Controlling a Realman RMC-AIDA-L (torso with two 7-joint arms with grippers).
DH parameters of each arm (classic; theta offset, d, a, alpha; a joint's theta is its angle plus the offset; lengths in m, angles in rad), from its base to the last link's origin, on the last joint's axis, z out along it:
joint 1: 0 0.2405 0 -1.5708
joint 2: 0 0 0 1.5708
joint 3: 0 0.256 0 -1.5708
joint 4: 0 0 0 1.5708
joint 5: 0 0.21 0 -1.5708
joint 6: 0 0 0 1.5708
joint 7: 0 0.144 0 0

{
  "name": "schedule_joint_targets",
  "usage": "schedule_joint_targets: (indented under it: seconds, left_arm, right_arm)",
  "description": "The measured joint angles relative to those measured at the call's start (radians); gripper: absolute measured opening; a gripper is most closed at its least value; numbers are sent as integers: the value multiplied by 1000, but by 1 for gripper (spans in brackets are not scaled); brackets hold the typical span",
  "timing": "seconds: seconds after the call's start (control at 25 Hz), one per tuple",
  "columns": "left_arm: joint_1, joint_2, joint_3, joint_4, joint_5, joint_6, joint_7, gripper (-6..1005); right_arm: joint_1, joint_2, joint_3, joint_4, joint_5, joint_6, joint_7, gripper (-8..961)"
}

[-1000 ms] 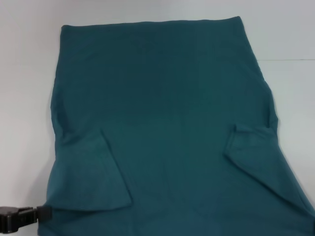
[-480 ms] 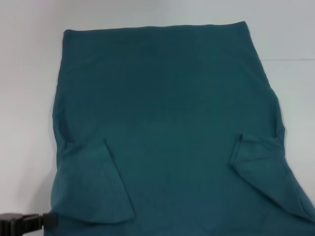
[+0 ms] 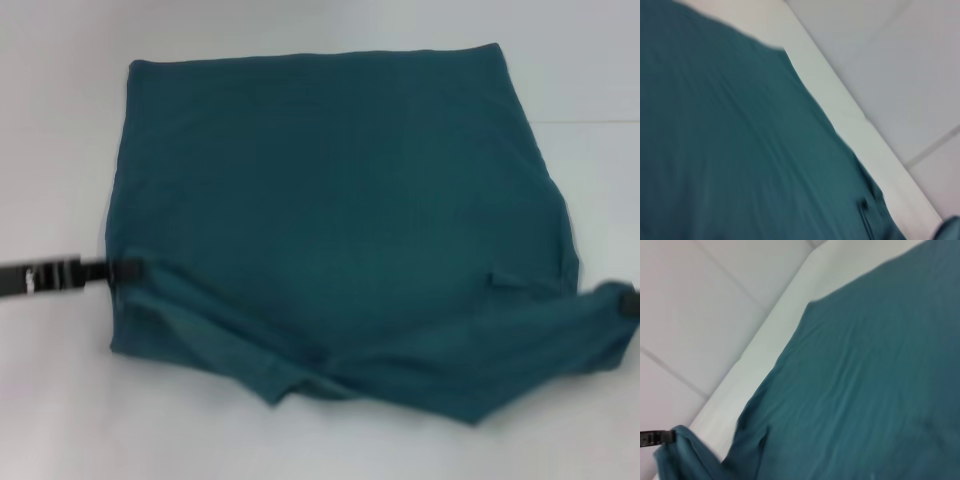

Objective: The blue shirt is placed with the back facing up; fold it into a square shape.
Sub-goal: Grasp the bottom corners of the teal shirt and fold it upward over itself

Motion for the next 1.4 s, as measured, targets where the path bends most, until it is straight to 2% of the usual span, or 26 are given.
schedule_joint_targets:
  seconds: [0.16, 0.2, 0.52, 0.6, 0.64, 0.68, 0.84, 0.96, 1.2, 1.4]
  left_arm:
    - [-42, 15, -7, -44, -33, -87, -2, 15]
    - [-68, 19, -7, -68, -70, -164, -1, 15]
    - [-119, 18, 1, -155, -215, -381, 35, 14]
    - [-132, 15, 2, -183, -242, -436, 61, 14]
    - [-139, 14, 2, -198, -253, -465, 74, 14]
    - [-153, 10, 2, -227, -266, -520, 102, 14]
    - [-181, 3, 2, -285, -293, -628, 168, 15]
    - [-201, -8, 3, -316, -316, -705, 221, 15]
    - [-222, -29, 13, -321, -322, -787, 258, 15]
    - [-219, -40, 12, -322, -330, -816, 260, 14]
  right_arm:
    - [74, 7, 3, 14, 5, 103, 6, 23]
    - [86, 7, 3, 19, 9, 124, 6, 23]
    - [172, 18, -8, 62, 90, 352, -11, 23]
    - [198, 25, -10, 78, 91, 411, -24, 23]
    - [223, 36, -12, 91, 92, 472, -37, 23]
    - [223, 36, -12, 91, 92, 472, -37, 23]
    - [278, 63, -15, 112, 102, 624, -85, 23]
    - [316, 72, -20, 139, 133, 720, -140, 23]
    - [387, 68, -82, 179, 156, 849, -164, 22]
    - [404, 69, -97, 197, 157, 913, -168, 35]
